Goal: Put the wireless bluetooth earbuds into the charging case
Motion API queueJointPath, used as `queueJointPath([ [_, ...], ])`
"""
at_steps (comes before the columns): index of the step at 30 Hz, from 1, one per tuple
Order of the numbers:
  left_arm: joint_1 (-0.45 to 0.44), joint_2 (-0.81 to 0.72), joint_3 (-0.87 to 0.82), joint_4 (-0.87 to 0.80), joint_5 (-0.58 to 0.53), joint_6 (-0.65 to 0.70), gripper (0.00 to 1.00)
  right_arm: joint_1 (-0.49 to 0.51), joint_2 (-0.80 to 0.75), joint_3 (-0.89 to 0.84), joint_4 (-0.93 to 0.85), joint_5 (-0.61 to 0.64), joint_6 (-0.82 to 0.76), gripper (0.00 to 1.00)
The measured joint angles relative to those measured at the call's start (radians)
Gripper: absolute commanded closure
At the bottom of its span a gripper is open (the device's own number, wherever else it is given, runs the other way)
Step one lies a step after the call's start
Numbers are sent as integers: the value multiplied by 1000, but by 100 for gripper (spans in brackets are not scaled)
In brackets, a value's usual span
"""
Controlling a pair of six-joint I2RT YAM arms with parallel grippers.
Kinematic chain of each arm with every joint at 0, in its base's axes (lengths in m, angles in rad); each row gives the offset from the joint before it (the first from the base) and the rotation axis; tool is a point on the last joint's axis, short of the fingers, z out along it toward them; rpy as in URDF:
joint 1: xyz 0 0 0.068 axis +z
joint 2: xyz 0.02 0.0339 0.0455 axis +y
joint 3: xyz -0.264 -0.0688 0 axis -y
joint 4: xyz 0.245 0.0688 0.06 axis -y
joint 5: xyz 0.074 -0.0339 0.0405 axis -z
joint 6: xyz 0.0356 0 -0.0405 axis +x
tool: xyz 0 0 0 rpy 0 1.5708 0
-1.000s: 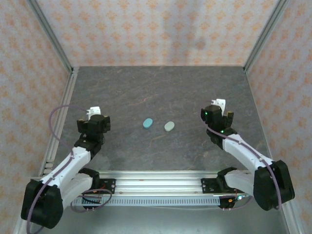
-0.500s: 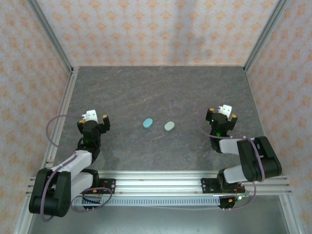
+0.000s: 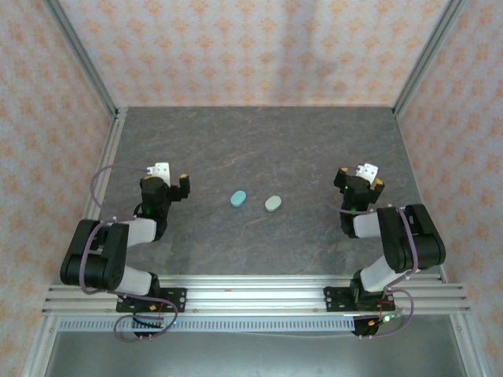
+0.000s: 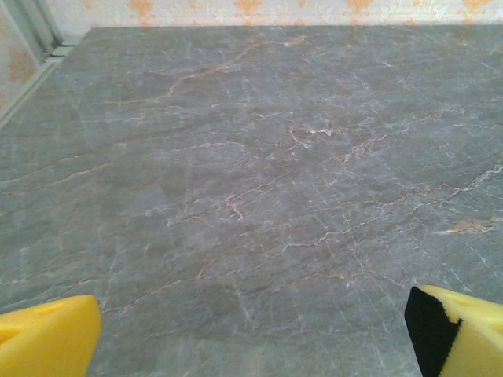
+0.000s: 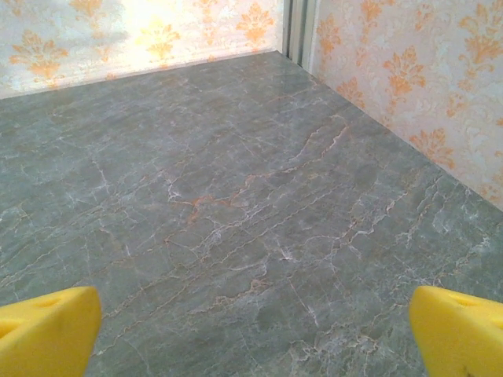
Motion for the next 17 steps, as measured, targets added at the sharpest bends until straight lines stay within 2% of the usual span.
queueJointPath([
  [3, 8, 43, 28, -4, 6, 0, 0, 0, 0, 0, -1, -3, 0, 0],
  [17, 14, 44, 32, -4, 6, 0, 0, 0, 0, 0, -3, -12, 3, 0],
])
